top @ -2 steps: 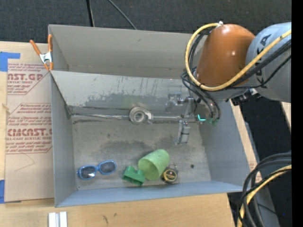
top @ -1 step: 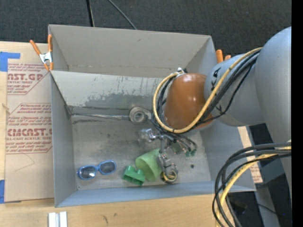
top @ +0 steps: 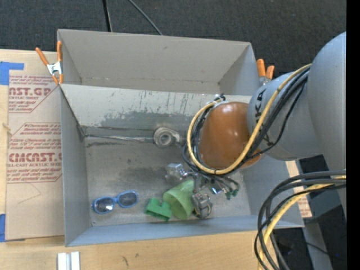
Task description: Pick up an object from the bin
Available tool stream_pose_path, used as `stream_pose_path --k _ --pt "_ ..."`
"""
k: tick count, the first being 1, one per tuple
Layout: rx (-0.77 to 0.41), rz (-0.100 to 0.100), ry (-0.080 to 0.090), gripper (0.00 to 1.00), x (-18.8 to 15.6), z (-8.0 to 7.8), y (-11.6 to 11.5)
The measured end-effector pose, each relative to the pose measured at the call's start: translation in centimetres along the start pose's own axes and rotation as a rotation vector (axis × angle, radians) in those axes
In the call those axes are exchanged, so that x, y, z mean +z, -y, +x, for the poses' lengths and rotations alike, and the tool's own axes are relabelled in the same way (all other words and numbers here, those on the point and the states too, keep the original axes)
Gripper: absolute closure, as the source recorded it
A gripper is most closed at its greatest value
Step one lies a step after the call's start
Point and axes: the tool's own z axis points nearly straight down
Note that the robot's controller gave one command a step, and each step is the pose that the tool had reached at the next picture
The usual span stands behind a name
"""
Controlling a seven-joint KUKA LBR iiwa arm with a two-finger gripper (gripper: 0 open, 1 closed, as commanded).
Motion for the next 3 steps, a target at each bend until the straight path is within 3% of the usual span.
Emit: stream_pose_path --k 3 --pt "-0.014 -0.018 -0.007 0.00 0.7 0.3 -0.6"
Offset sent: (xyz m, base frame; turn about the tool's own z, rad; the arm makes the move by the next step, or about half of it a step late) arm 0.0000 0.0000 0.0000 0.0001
